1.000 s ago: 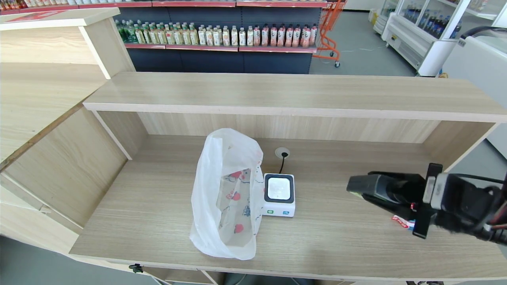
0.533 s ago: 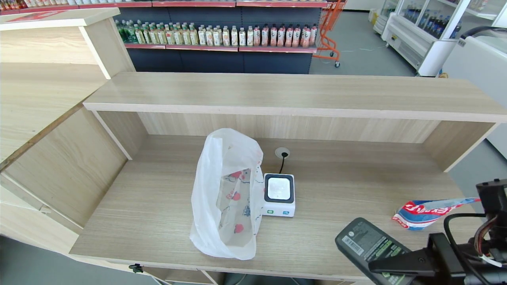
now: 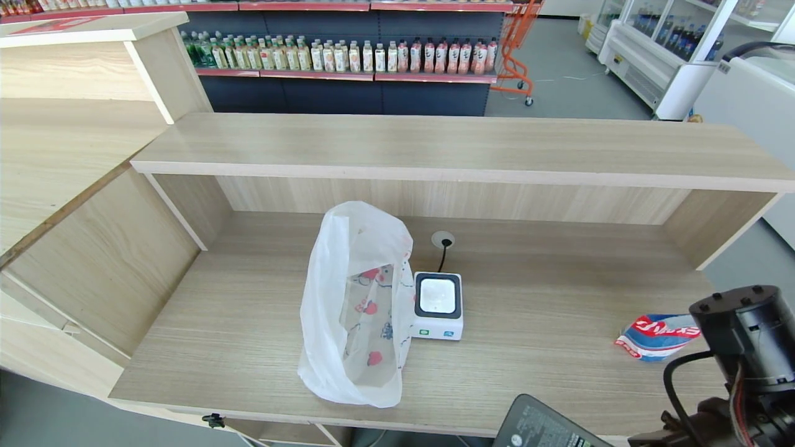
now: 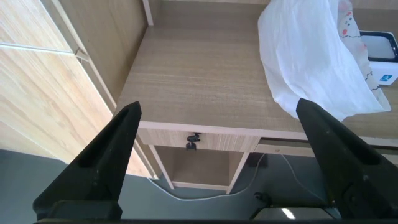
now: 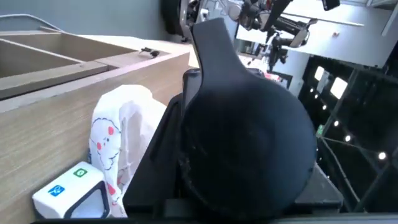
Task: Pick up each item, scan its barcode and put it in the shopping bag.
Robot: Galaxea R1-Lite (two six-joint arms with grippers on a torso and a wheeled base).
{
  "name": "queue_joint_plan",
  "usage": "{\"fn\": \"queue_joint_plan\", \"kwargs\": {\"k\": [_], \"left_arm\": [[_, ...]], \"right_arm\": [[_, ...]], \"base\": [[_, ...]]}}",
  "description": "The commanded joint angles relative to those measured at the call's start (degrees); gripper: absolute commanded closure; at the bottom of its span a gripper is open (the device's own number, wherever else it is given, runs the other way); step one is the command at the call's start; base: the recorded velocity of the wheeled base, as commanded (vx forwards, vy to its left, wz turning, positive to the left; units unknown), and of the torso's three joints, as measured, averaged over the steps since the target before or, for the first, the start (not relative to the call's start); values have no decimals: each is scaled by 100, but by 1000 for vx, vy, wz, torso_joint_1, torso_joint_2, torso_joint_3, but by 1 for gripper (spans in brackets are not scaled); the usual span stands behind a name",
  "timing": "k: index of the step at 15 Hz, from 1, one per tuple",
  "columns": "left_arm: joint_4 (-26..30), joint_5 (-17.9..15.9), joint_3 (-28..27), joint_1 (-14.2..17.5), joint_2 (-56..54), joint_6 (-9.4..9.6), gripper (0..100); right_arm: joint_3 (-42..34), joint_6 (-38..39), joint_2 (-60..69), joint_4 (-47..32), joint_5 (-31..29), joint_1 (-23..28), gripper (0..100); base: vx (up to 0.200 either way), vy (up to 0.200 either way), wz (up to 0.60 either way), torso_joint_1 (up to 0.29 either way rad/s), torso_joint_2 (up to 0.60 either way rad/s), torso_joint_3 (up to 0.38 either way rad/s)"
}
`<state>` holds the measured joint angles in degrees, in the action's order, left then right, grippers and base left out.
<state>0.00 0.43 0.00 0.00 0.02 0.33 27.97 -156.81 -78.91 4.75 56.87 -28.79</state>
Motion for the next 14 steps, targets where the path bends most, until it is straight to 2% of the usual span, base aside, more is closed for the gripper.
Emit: {"fn": "queue_joint_plan", "kwargs": {"k": [1, 3, 6, 14], "left_arm": [[0, 1, 0, 0, -2, 2, 0], [0, 1, 0, 0, 6, 2, 0], [0, 1, 0, 0, -2, 2, 0], [0, 1, 0, 0, -2, 2, 0]], "right_arm": [[104, -87, -133, 8, 0, -214, 100], [280, -104, -230, 61, 17, -337, 100], [262, -104, -336, 544, 17, -540, 100], [121, -227, -318, 632, 8, -522, 100]], "base": [[0, 0, 0, 0, 0, 0], [0, 0, 0, 0, 0, 0], [0, 0, 0, 0, 0, 0], [0, 0, 0, 0, 0, 0]]}}
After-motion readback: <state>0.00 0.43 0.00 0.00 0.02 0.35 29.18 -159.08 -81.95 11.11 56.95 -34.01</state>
